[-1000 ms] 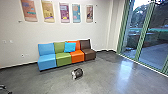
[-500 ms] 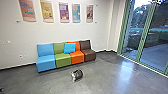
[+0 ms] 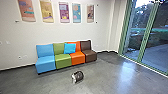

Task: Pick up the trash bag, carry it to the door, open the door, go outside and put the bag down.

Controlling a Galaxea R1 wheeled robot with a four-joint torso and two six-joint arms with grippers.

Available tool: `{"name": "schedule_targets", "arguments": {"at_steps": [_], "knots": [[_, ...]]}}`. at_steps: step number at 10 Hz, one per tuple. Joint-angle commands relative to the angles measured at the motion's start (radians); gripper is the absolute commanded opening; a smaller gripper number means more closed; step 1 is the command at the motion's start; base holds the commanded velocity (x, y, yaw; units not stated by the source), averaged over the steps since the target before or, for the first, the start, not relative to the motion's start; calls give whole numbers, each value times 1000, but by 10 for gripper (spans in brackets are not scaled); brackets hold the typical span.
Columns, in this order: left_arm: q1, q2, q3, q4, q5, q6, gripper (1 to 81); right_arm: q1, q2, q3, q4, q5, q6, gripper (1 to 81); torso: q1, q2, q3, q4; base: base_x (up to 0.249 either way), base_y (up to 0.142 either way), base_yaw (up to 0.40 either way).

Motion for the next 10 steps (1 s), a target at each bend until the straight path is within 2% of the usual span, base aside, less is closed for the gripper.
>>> {"name": "schedule_targets", "arguments": {"at_steps": [1,8,10], "knots": [[-55,-7,7,-8,47,-5,811,63,-9,18,11,-53,2,811,0,0,0,0,137,79,0],[-57,-9,7,-8,47,-5,811,65,-9,20,11,-53,2,811,0,0,0,0,137,77,0],[-55,-9,7,-6,47,-5,811,65,-9,20,11,-53,2,811,0,0,0,0,137,31,0]]}}
